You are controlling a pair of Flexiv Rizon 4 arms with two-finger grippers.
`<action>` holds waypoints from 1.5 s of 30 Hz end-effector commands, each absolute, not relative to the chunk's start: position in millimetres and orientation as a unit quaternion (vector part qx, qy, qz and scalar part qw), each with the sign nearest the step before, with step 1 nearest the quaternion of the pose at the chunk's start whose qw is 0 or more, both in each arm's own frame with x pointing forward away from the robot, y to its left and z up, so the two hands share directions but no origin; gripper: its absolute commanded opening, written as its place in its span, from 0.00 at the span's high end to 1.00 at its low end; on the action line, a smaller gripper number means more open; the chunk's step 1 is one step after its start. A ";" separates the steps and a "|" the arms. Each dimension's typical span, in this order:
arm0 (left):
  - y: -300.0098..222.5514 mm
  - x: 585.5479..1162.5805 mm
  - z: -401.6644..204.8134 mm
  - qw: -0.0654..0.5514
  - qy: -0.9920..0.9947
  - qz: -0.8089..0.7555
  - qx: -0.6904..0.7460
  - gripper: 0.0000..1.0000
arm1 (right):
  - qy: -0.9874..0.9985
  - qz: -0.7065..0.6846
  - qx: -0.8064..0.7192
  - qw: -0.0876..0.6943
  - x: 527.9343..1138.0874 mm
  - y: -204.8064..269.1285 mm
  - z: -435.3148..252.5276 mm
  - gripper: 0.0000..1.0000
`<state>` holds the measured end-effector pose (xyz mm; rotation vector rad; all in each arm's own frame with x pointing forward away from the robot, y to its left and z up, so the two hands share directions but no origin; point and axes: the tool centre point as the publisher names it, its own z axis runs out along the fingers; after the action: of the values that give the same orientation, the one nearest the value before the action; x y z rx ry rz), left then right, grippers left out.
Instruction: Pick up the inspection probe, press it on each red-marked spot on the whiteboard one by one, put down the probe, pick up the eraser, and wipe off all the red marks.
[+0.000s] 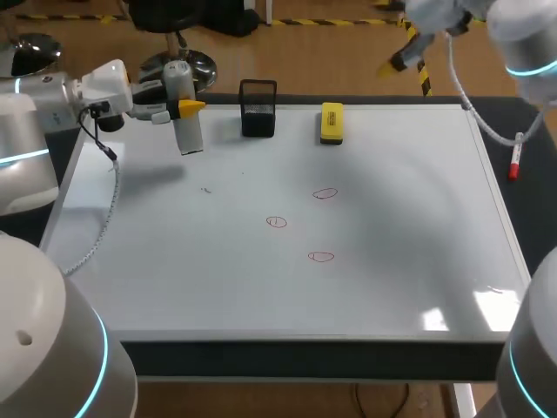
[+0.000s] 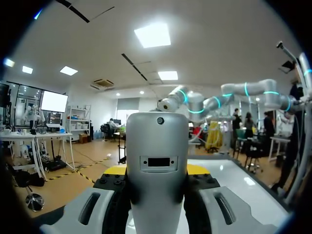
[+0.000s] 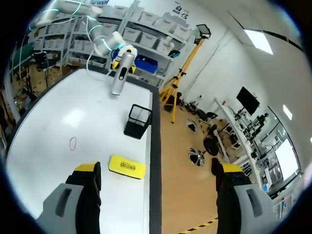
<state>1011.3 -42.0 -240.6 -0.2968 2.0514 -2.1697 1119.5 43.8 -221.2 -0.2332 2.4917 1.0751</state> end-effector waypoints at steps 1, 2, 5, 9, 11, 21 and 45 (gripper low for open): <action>-42.5 1011.5 -240.6 0.071 0.681 -0.722 -0.098 1.00 | 0.913 0.274 -0.300 -0.031 1123.5 52.8 -221.8 0.00; -42.5 1011.5 -240.6 0.071 0.681 -0.722 -0.098 1.00 | 0.913 0.260 -0.313 -0.033 1123.2 54.1 -223.7 0.00; -42.5 1011.5 -240.6 0.071 0.681 -0.722 -0.098 1.00 | 0.909 0.226 -0.347 -0.052 1123.3 57.1 -230.9 0.00; -42.5 1011.5 -240.6 0.071 0.681 -0.722 -0.098 1.00 | 0.896 0.179 -0.399 -0.080 1118.9 62.3 -240.1 0.00; -42.5 1011.5 -240.6 0.071 0.681 -0.722 -0.098 1.00 | 0.888 0.146 -0.427 -0.088 1116.8 64.2 -245.7 0.00; -42.5 1011.5 -240.6 0.071 0.681 -0.722 -0.098 1.00 | 0.834 0.027 -0.538 -0.120 1103.8 70.4 -274.9 0.00; -42.5 1011.5 -240.6 0.071 0.681 -0.722 -0.098 1.00 | 0.743 -0.074 -0.656 -0.110 1093.8 87.9 -330.5 0.00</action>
<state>1011.4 -42.0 -240.7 -0.2966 2.0513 -2.1697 1091.8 84.1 -328.6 -2.0427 2.3341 0.1088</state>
